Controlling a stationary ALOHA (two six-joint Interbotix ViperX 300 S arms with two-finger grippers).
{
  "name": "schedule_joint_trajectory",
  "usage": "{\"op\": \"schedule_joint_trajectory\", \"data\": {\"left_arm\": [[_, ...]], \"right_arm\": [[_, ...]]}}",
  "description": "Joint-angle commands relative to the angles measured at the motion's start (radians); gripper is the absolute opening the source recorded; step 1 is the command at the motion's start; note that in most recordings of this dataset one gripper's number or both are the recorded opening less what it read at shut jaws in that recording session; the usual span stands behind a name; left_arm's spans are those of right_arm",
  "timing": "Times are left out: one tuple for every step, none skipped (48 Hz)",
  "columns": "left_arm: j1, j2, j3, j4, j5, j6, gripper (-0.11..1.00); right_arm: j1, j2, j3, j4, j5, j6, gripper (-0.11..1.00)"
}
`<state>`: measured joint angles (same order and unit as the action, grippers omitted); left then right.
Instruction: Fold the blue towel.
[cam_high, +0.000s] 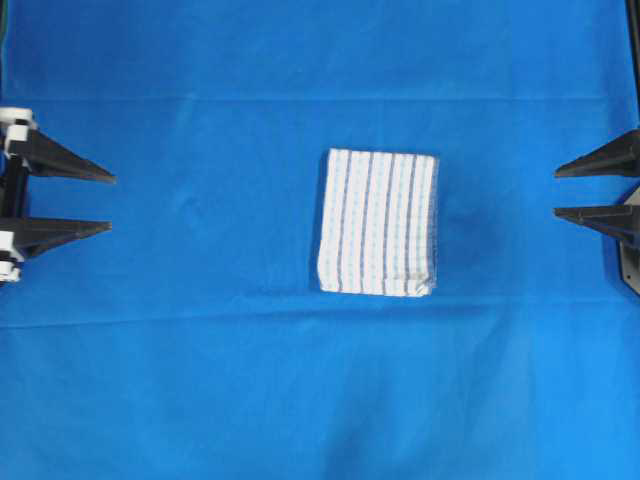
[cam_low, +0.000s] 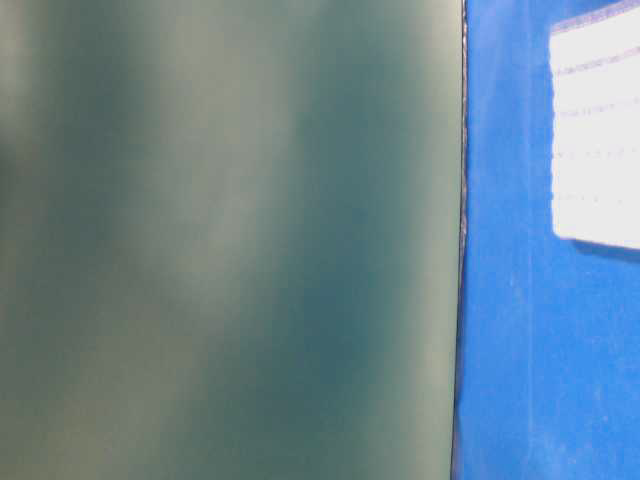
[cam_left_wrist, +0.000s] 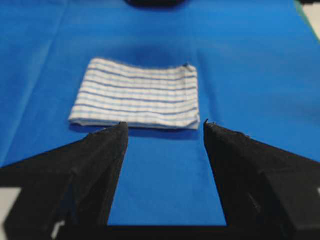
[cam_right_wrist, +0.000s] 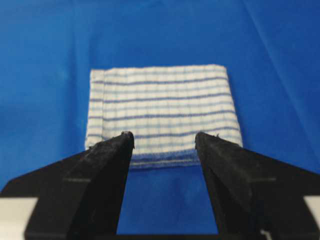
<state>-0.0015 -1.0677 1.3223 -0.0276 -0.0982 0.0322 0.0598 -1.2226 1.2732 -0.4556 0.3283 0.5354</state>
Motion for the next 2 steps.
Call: {"op": "schedule_joint_trajectory", "data": {"left_arm": [[0.008, -0.031, 0.005, 0.002, -0.012, 0.000, 0.56], [0.008, -0.037, 0.009, 0.002, -0.012, 0.000, 0.56]], "right_arm": [[0.002, 0.005, -0.014, -0.003, -0.009, 0.002, 0.58], [0.002, 0.005, -0.014, -0.003, -0.009, 0.002, 0.58]]}}
